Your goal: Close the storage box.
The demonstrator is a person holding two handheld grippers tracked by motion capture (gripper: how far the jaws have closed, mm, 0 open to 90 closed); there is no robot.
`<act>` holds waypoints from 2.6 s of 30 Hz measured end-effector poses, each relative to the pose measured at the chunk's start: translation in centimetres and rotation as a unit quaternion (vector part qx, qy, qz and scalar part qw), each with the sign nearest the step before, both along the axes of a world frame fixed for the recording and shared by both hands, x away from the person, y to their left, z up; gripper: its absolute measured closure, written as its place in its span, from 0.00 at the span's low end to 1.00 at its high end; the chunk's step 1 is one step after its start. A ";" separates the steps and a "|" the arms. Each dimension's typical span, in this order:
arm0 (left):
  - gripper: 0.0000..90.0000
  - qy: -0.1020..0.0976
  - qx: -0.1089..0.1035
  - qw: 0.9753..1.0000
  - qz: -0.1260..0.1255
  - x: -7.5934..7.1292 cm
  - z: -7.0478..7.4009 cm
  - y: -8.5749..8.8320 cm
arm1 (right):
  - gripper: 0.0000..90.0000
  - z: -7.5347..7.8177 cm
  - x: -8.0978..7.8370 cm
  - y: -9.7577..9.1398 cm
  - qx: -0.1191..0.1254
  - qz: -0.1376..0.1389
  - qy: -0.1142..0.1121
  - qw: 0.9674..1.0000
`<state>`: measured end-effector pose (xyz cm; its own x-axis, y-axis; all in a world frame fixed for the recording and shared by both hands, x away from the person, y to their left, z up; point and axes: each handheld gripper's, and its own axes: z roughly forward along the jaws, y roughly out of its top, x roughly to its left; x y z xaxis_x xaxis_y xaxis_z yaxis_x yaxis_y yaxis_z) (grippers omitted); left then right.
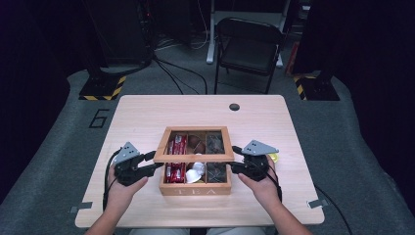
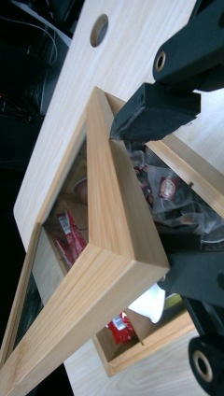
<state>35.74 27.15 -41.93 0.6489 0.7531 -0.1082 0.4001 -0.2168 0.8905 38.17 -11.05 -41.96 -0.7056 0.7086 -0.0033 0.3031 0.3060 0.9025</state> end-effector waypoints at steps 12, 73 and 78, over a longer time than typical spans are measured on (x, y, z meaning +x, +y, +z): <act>0.61 0.013 0.005 1.000 -0.002 -0.7 -1.3 0.0 | 0.55 -1.2 -1.0 0.0 -0.010 0.004 0.014 1.000; 0.61 0.073 0.054 0.995 -0.034 -4.0 -4.9 -0.1 | 0.52 -5.1 -4.3 -0.3 -0.062 0.049 0.092 0.993; 0.57 0.070 0.037 0.996 -0.031 -4.1 -4.5 0.3 | 0.51 -4.3 -4.4 -1.0 -0.034 0.043 0.086 0.995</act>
<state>31.63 27.43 -46.44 0.6765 0.7216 -0.1472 0.5037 -0.3076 0.8073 33.78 -12.05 -46.23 -0.7583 0.6473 0.0771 0.4205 0.3954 0.8166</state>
